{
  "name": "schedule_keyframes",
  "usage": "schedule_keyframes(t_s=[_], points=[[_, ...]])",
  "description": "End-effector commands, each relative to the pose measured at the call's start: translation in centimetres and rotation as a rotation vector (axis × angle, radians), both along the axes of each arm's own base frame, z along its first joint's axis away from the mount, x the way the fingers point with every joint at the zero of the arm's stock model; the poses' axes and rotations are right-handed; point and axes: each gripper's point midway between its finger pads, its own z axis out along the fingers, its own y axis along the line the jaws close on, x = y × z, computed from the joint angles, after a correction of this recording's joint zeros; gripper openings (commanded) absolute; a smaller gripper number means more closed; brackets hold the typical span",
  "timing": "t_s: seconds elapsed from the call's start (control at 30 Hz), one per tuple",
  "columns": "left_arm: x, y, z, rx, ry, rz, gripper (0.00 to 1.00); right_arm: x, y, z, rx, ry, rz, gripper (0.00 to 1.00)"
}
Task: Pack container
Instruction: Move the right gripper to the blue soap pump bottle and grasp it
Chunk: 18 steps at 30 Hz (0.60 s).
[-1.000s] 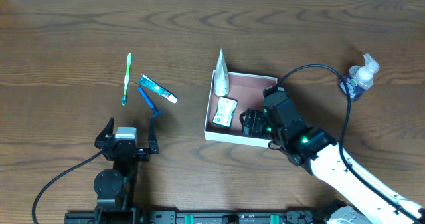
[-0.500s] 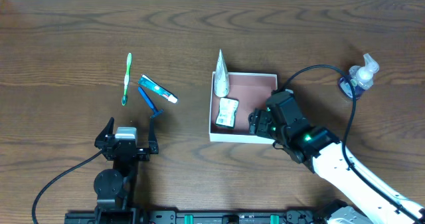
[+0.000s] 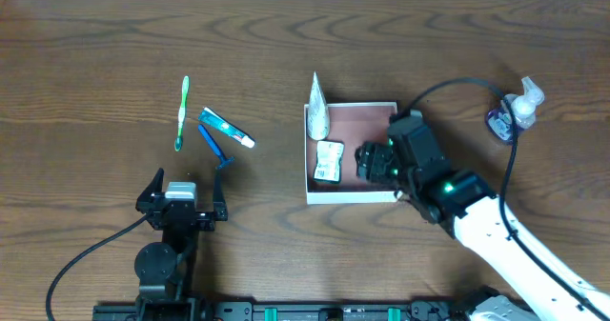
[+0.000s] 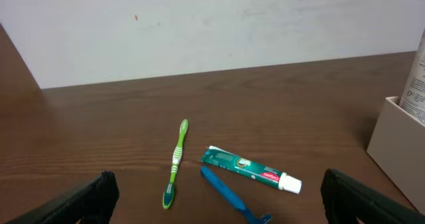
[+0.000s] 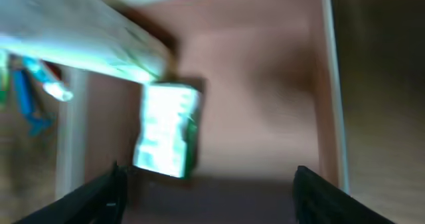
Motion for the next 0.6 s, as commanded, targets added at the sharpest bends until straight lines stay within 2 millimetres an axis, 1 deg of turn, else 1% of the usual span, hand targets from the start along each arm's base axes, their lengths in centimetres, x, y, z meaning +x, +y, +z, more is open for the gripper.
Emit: schedule_keyframes(t_s=[0.0,0.03,0.07,0.1,0.13,0.2,0.37,0.47,0.53,0.57], points=[[-0.1,0.1,-1.5,-0.006,0.047,0.003,0.98,2.5,-0.4,5.6,-0.025,-0.128,0.021,0.79],[-0.1,0.1,-1.5,-0.006,0.047,0.003,0.98,3.0,-1.1,6.5,-0.039,-0.138,0.004,0.8],[-0.1,0.1,-1.5,-0.006,0.047,0.003,0.98,3.5,-2.4,7.5,-0.06,-0.146,-0.026,0.81],[-0.1,0.1,-1.5,-0.006,0.047,0.003,0.98,3.9,-3.5,8.1,-0.076,-0.147,-0.047,0.81],[-0.1,0.1,-1.5,-0.006,0.047,0.003,0.98,4.2,-4.8,8.6,-0.093,-0.146,-0.07,0.82],[-0.1,0.1,-1.5,-0.006,0.047,0.003,0.98,5.0,-8.1,9.4,-0.132,-0.144,-0.123,0.85],[-0.1,0.1,-1.5,-0.006,0.047,0.003,0.98,6.3,-16.2,10.6,-0.233,-0.168,-0.233,0.91],[-0.1,0.1,-1.5,-0.006,0.047,0.003,0.98,6.5,-19.6,11.1,-0.25,-0.182,-0.266,0.96],[-0.1,0.1,-1.5,-0.006,0.047,0.003,0.98,6.6,-21.7,11.4,-0.26,-0.197,-0.281,0.97],[-0.1,0.1,-1.5,-0.006,0.047,0.003,0.98,6.6,-22.4,11.5,-0.264,-0.206,-0.282,0.98]])
